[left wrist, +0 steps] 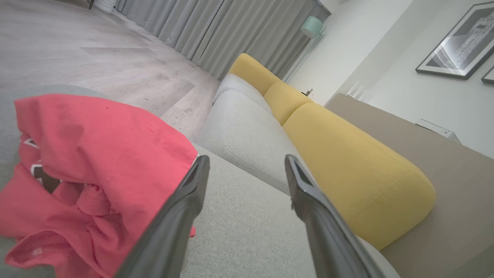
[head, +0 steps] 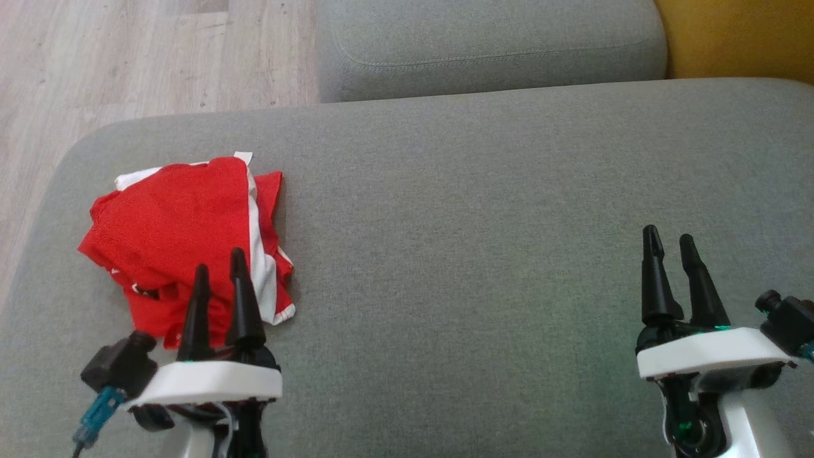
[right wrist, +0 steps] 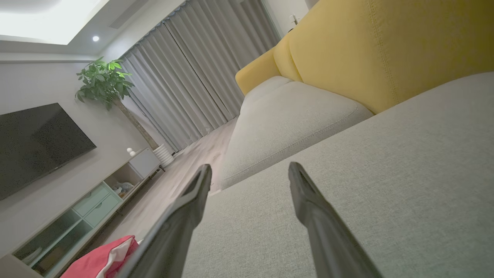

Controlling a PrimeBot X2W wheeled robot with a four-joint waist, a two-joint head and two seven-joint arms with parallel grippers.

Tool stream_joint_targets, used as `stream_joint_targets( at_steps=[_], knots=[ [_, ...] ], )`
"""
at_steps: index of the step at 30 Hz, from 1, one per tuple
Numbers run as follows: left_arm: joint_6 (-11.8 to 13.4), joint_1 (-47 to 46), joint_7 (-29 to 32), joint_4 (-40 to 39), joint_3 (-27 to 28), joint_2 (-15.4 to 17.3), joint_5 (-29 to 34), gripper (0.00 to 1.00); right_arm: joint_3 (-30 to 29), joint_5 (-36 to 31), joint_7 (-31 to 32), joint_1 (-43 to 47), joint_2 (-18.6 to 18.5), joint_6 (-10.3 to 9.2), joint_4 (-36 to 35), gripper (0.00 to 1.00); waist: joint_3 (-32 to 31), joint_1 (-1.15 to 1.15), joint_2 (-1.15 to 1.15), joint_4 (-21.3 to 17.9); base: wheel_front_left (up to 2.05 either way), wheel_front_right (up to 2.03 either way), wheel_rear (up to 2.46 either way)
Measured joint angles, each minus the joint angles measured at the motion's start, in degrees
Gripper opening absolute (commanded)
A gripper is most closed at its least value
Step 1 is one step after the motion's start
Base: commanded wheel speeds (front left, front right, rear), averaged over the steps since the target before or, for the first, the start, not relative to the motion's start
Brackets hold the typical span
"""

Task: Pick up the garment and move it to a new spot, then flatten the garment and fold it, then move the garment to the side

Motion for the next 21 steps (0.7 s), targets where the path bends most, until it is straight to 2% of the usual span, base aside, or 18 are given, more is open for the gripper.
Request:
stream_joint_targets(
  at_steps=[12,21],
  knots=[
    [-0.63,-0.99,-2.04,2.68,-5.99,2.05,10.03,1.0,1.76,-10.72,-1.88,0.14,-0.01,0.0,-1.2,1.0,-0.13,0.0,0.0,-0.07,0.0,0.0,0.0],
    [2.02,-2.93,-3.53,5.08,-11.21,4.2,18.75,1.0,2.15,-18.57,-3.34,0.18,-0.03,0.0,-2.15,1.0,-0.01,0.0,0.0,-0.28,0.0,0.0,0.0]
  ],
)
